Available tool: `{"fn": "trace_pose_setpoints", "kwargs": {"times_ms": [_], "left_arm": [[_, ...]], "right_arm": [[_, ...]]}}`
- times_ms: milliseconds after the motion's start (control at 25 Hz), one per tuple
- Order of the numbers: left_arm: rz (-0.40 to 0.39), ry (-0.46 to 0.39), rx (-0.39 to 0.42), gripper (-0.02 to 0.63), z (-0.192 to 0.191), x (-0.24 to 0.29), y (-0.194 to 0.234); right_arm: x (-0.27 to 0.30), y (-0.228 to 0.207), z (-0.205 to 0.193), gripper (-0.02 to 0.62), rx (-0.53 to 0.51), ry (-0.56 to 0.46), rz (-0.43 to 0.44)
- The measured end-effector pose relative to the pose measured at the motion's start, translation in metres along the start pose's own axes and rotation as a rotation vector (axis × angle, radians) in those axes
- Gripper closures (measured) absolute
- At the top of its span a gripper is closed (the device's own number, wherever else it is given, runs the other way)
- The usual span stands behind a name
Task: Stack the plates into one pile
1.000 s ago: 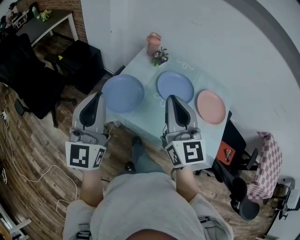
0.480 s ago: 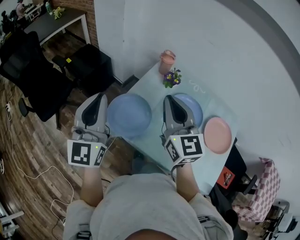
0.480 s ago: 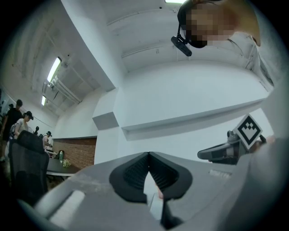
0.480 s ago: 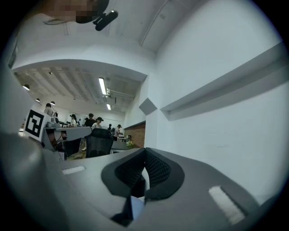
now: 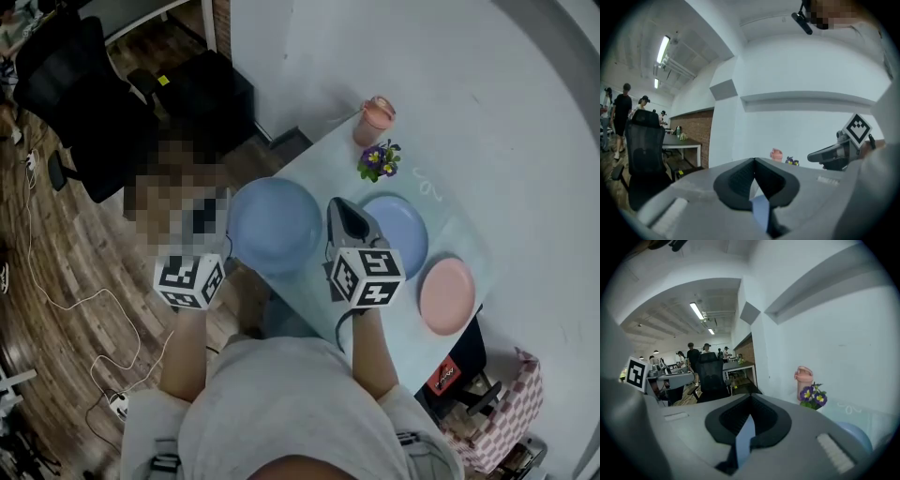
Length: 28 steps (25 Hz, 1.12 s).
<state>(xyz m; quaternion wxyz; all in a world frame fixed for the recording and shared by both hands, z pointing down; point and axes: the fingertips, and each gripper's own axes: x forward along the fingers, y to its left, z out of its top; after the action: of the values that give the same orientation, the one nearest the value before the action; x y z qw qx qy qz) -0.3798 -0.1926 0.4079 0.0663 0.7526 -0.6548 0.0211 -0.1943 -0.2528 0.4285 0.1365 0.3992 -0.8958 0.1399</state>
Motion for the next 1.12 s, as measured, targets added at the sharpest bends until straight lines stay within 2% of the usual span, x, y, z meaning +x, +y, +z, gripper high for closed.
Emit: {"fn": "trace_pose_setpoints", "kwargs": {"times_ms": [120,240,480,760,1120], "left_arm": [[0.036,0.124,-0.074,0.601,-0.044,0.011,0.015],[0.074,0.243,-0.136,0.601,-0.089,0.018,0.026],[0.111,0.425,-0.233,0.525,-0.161,0.024,0.035],[0.171,0.522,-0.328,0.485,-0.21,0.014,0.043],[0.178,0.603,-0.398,0.471,-0.247,0.01,0.038]], "right_arm": [[0.018,-0.012,-0.029,0.592,0.048,0.086,-0.004],[0.032,-0.02,-0.061,0.552,0.095,0.175,0.005],[0.049,-0.033,-0.121,0.506,0.186,0.315,-0.008],[0.054,-0.048,-0.175,0.46,0.265,0.424,-0.052],[0.062,-0.045,-0.209,0.453,0.337,0.495,-0.051]]}}
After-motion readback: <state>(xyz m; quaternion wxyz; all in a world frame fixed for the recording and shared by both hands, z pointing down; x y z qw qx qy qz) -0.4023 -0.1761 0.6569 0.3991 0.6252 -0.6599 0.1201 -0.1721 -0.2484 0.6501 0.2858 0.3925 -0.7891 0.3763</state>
